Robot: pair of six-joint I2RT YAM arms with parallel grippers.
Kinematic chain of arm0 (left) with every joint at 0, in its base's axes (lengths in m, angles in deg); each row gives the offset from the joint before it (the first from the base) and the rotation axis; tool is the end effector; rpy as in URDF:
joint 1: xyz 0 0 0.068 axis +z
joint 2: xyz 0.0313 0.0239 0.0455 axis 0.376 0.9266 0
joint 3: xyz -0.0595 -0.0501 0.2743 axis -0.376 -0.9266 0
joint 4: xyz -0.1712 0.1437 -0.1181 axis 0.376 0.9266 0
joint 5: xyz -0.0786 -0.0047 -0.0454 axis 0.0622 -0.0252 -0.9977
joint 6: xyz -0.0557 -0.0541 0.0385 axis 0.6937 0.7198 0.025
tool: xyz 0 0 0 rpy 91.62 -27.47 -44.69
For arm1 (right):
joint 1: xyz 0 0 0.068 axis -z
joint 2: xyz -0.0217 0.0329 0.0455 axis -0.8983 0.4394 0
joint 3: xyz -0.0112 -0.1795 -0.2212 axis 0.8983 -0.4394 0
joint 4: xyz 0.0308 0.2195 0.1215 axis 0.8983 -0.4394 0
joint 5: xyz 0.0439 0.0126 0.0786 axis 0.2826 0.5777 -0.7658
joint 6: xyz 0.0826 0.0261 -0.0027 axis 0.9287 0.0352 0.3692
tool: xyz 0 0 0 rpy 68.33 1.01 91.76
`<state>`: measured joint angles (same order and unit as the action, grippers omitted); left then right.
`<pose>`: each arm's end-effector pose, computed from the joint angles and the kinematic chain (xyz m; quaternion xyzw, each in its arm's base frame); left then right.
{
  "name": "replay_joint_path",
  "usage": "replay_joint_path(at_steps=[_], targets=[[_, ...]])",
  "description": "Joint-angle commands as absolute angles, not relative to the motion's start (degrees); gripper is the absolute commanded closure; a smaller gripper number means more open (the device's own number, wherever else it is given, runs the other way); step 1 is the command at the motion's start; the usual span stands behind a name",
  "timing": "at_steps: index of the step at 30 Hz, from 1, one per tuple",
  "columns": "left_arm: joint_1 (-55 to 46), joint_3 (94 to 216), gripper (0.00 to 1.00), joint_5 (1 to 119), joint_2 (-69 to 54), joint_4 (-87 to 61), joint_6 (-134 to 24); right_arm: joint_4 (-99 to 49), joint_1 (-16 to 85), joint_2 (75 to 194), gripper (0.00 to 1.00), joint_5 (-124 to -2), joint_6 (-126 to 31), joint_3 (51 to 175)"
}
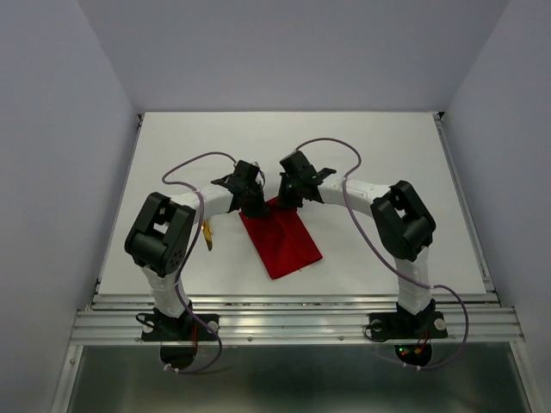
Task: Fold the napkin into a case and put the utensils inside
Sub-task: Fold the lower triangle-folded napkin at the center of the board, then smooth out the 2/3-rectangle-folded napkin at the center of the board.
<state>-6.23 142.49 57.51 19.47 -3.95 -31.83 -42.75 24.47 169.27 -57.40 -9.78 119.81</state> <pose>0.3364 -0.1972 0.1573 -0.0163 0.9336 -0.2543 0.2518 0.3559 0.2973 0.1617 0.0356 0.9452 0.2319 0.2272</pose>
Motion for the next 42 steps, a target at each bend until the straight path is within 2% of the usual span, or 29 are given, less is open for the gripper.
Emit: replay_joint_path(at_steps=[1,4,29,31,36,42], targets=[[-5.6,143.6,0.98,57.0,20.6,-5.2,-33.6,-40.2,23.9,171.0,0.9,-57.3,-9.1,123.6],[-5.6,143.1,1.0,56.9,21.0,-5.5,-33.7,-40.2,23.9,171.7,0.91,-57.2,-8.8,123.8],[-5.3,141.0,1.0,55.4,21.9,-7.0,-35.7,-40.2,23.9,176.8,0.9,-53.7,-6.2,126.7],[-5.2,141.1,1.0,55.4,21.9,-6.9,-35.8,-40.2,23.9,176.5,0.88,-54.1,-6.4,126.5],[-5.0,141.7,1.0,55.4,21.4,-6.5,-35.9,-40.2,23.9,174.2,0.73,-54.4,-7.5,125.6],[-4.9,142.2,1.0,55.4,21.0,-6.2,-36.1,-40.7,23.9,170.7,0.61,-54.4,-8.6,124.6]])
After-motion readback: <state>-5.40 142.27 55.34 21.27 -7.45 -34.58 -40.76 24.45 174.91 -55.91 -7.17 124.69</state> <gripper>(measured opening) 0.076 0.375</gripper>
